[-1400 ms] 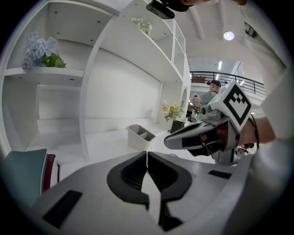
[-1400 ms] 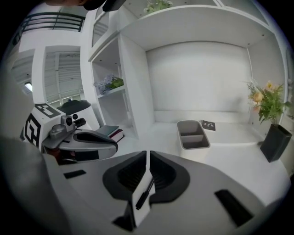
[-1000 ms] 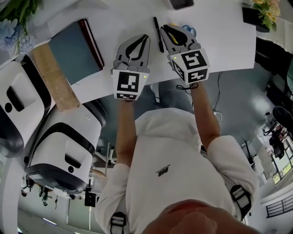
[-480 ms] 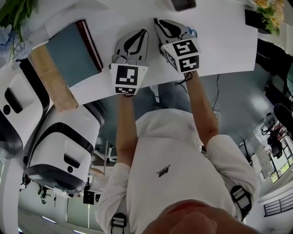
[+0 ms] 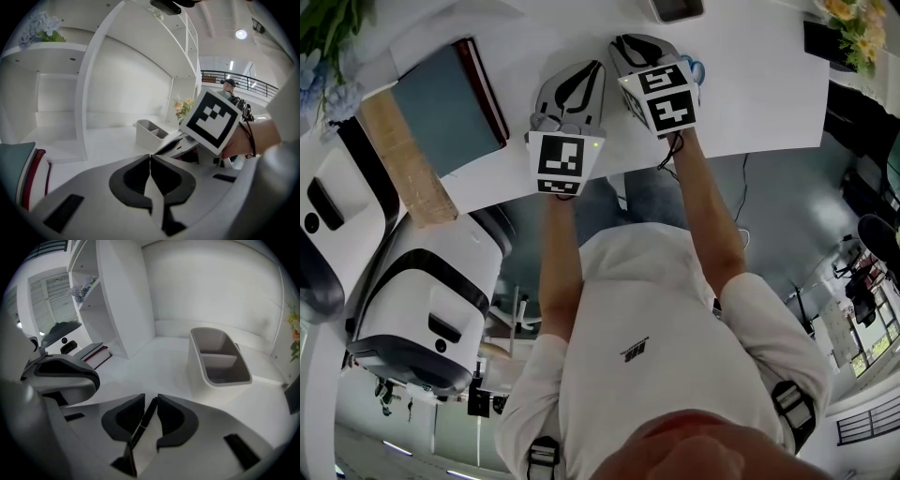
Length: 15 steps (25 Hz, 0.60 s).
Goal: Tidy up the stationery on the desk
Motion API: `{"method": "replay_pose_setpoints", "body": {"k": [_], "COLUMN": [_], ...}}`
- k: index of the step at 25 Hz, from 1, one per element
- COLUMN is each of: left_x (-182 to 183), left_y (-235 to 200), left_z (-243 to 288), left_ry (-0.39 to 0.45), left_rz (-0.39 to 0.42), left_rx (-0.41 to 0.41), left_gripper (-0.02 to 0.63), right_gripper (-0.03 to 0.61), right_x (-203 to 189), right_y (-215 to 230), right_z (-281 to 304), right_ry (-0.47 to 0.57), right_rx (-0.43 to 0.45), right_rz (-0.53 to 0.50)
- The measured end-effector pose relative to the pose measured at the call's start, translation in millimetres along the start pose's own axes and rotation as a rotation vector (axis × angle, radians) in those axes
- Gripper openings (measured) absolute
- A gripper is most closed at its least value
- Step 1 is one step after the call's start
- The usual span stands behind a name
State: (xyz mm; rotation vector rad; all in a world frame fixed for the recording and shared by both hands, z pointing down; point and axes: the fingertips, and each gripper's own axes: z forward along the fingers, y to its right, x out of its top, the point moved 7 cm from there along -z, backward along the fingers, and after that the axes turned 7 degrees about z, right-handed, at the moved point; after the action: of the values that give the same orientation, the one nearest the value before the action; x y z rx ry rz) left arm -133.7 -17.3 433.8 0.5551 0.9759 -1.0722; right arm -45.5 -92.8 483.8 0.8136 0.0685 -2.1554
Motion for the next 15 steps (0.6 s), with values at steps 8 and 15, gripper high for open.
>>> {"method": "replay_pose_setpoints", "body": {"k": [8, 15], "left_x": [-1.5, -0.1], "left_y": [0.6, 1.1], "left_z": [-0.3, -0.1], "left_ry": [0.0, 0.005], "left_rz": [-0.016, -0.021], "left_rx": [0.012, 0.019], "left_gripper": [0.0, 0.0], "right_gripper": [0.063, 0.031], "right_x": [0.3, 1.5], "right_y": [-4.2, -2.9], "right_z": [11.4, 9.7], "right_ry": [-0.13, -0.119], "right_rx": [-0.034, -0.009], "right_rz": [-0.02, -0.023]}}
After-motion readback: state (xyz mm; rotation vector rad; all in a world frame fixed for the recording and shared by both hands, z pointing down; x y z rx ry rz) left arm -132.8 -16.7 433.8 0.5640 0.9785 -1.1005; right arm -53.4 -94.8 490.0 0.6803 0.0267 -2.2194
